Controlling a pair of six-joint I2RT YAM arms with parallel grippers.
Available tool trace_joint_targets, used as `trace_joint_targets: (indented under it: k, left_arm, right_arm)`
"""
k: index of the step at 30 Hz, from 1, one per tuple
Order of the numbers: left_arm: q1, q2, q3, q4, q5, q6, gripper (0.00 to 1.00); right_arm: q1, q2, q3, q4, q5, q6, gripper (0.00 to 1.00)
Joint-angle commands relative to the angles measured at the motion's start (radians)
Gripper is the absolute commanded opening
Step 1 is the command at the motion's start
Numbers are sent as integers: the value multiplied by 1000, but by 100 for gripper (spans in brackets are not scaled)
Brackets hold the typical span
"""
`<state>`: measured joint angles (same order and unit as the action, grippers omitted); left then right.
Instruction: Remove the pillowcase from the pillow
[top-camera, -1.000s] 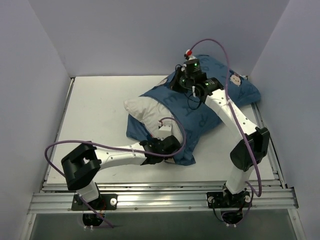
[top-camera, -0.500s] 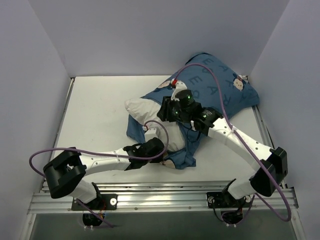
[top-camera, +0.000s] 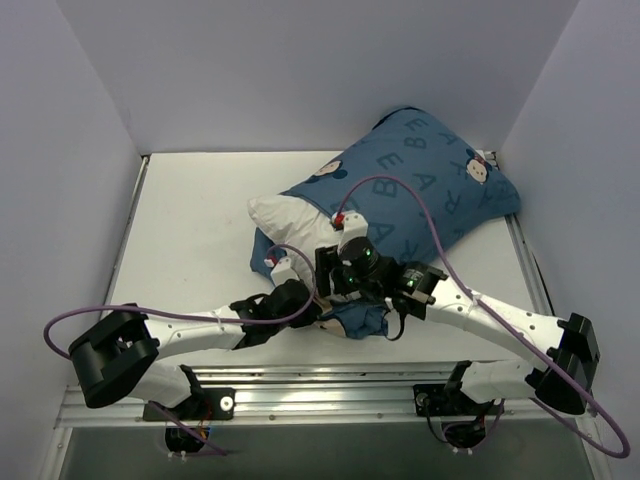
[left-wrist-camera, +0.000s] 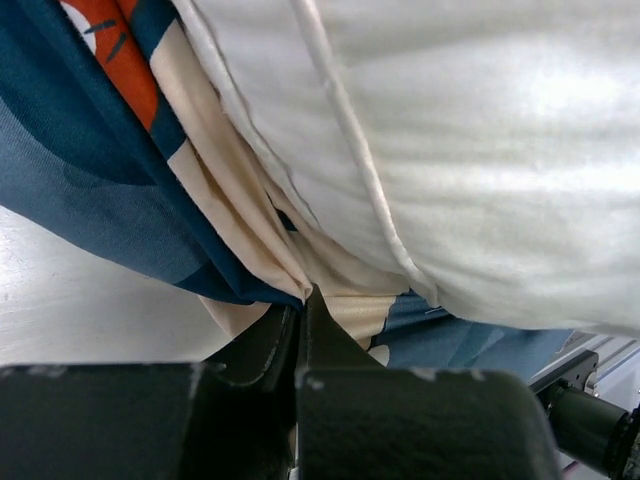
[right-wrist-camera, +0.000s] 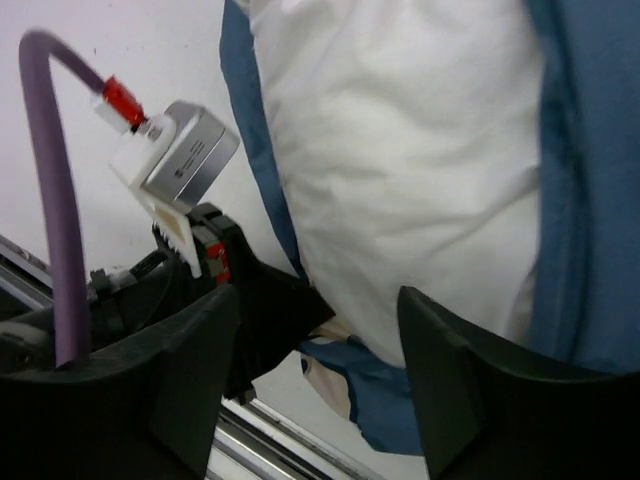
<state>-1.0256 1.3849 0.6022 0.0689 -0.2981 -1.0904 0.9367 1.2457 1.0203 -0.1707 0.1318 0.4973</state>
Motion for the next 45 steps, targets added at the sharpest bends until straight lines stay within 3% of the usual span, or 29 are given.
trace_joint_targets:
  k: [1,5,8,23,25,27,28,30,31,37,45]
  left_arm:
    - [7,-3,-22,29,10,-23,2]
    - [12,-20,-38,37,5,-37,2]
    - [13,-43,-56,34,-2,-49,2]
    - [25,-83,-99,46,-3,-88,2]
    - [25,-89,-104,45,-1,-92,2]
    - [25,-99,-110,48,-3,-97,2]
    - [25,-103,-116,49,-3,-100,2]
    - [25,-115,-122,57,-3,-103,2]
    - [25,-116,-124,60,-3,-103,2]
    - [24,-112,-88,85,23,-69,2]
    - [-59,-179,86,66,22,19,2]
  right_arm:
    - [88,12,-19,-41,190,-8,64]
    - [155,86,-17,-102,394,20,82]
    - [174,124,-19,-136,506,47,89]
    - [123,395,-100,26,522,47,95]
    - [91,441,-98,60,506,49,88]
    - [70,458,-91,94,473,46,60]
    - [47,463,-88,108,456,40,35]
    - [22,460,-71,140,387,29,9]
    - [1,451,-63,151,358,14,0]
    - [-41,379,32,270,105,4,0]
    - [-97,403,171,497,-44,99,0]
